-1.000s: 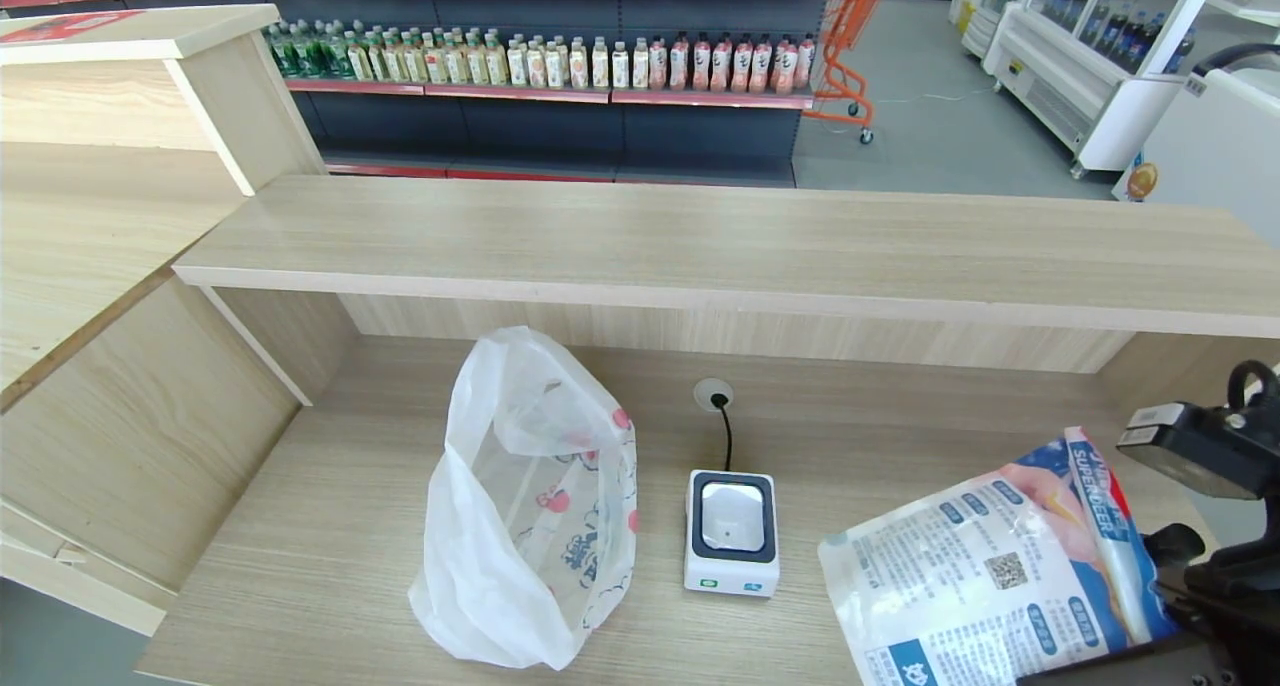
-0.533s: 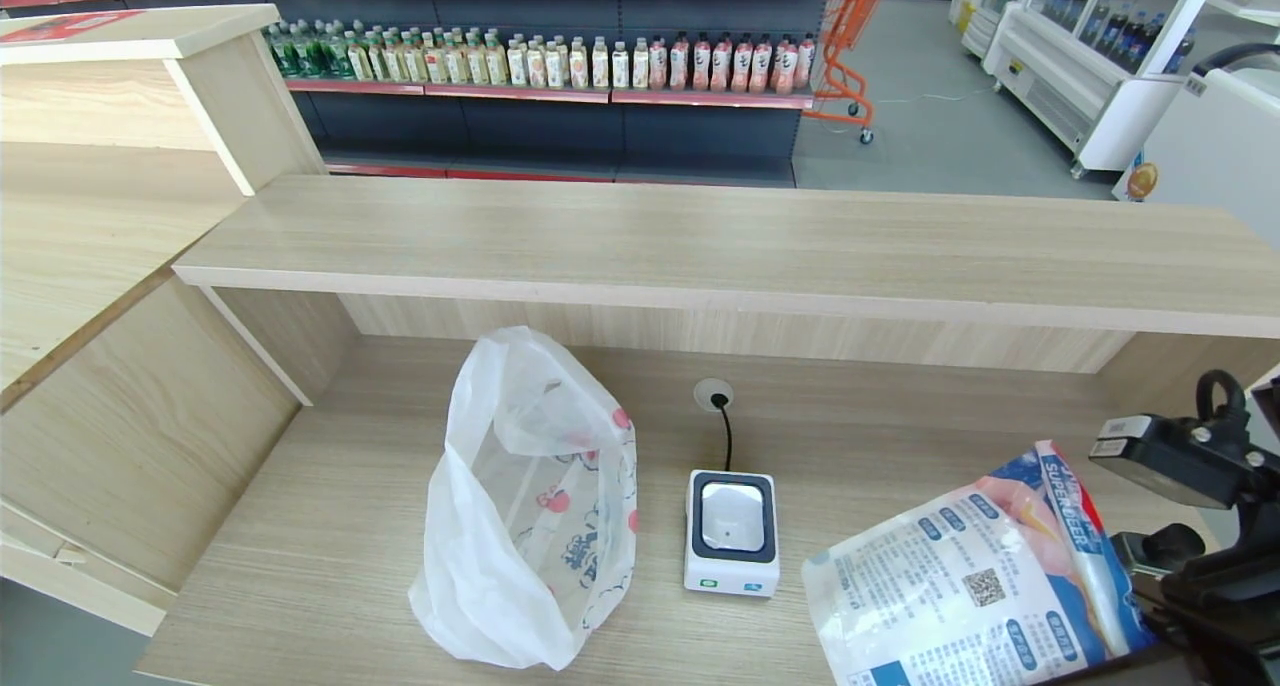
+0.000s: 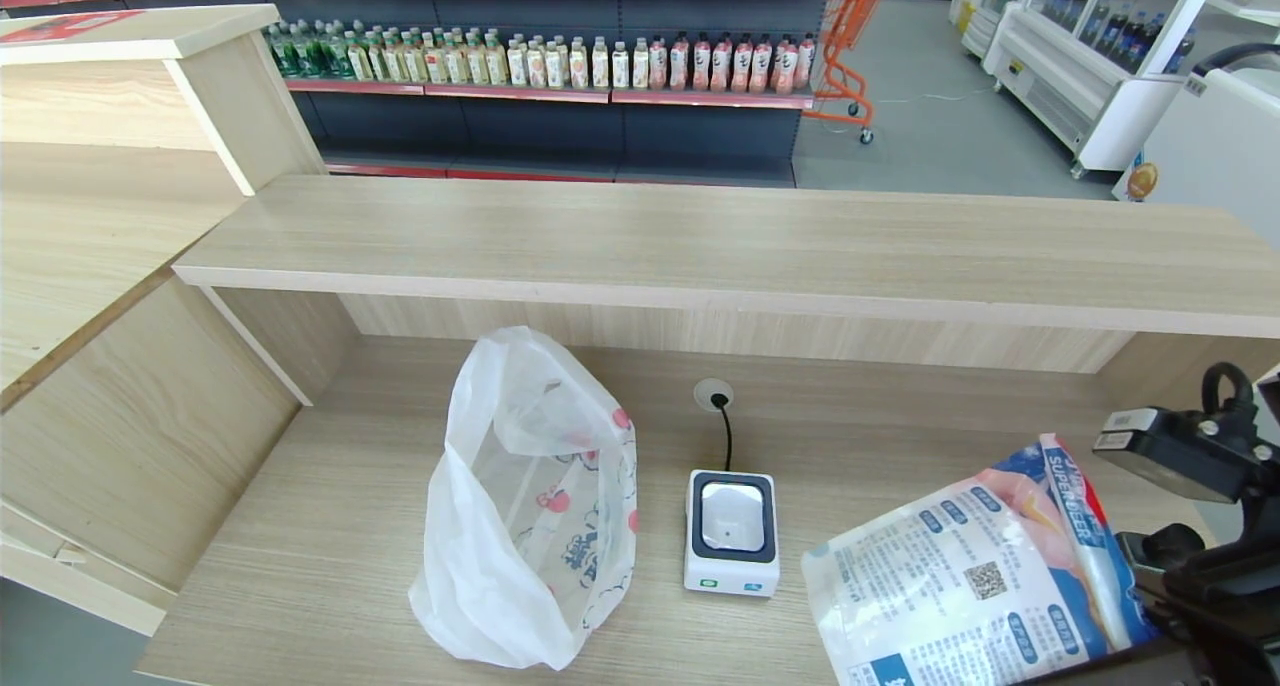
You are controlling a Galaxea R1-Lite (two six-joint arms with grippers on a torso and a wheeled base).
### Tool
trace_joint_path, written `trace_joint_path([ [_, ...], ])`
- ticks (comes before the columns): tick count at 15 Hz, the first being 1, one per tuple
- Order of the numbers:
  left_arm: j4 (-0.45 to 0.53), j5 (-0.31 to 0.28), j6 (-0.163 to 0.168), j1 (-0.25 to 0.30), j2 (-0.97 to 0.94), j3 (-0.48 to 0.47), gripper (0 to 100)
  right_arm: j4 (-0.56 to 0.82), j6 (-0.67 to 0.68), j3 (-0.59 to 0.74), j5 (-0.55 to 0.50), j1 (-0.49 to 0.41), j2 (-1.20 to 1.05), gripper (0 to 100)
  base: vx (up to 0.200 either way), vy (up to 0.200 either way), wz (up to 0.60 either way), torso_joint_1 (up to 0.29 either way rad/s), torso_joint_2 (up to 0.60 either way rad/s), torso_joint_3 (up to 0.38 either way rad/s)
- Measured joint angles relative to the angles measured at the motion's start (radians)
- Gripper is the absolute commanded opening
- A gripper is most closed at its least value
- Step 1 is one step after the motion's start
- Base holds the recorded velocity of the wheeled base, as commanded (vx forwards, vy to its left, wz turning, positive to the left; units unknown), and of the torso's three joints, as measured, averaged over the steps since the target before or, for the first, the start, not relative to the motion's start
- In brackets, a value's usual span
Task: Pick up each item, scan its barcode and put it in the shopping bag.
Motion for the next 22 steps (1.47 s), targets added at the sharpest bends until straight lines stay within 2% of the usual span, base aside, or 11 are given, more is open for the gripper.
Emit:
trace_joint_path([
  [2,0.0,0.0,0.0,0.0,0.0,0.0,100,-0.022,-0.027,-0.001,-0.033,-0.001,-0.007,0,0.0,0.0,0.0,0.0,0.0,0.0],
  [4,0.0,0.0,0.0,0.0,0.0,0.0,100,-0.062,-0.217,0.0,-0.203,-0.008,-0.018,0,0.0,0.0,0.0,0.0,0.0,0.0],
  [7,0.0,0.0,0.0,0.001,0.0,0.0,100,-0.124,-0.545,0.005,-0.42,-0.103,-0.059,0,0.0,0.0,0.0,0.0,0.0,0.0],
  [10,0.0,0.0,0.0,0.0,0.0,0.0,100,-0.138,-0.796,0.013,-0.57,-0.16,-0.111,0,0.0,0.0,0.0,0.0,0.0,0.0],
  [11,0.0,0.0,0.0,0.0,0.0,0.0,100,-0.14,-0.841,0.03,-0.607,-0.172,-0.126,0,0.0,0.0,0.0,0.0,0.0,0.0],
  [15,0.0,-0.001,0.008,0.001,0.0,0.0,100,-0.137,-0.864,0.085,-0.662,-0.187,-0.186,0,0.0,0.0,0.0,0.0,0.0,0.0],
  [18,0.001,-0.001,0.01,0.0,0.0,0.0,100,-0.135,-0.805,0.092,-0.66,-0.202,-0.201,0,0.0,0.133,0.0,0.003,0.0,0.005],
  [22,0.001,0.0,0.015,0.001,0.0,0.0,100,-0.136,-0.561,0.109,-0.595,-0.201,-0.197,0,0.0,0.05,0.0,-0.004,0.0,-0.001],
])
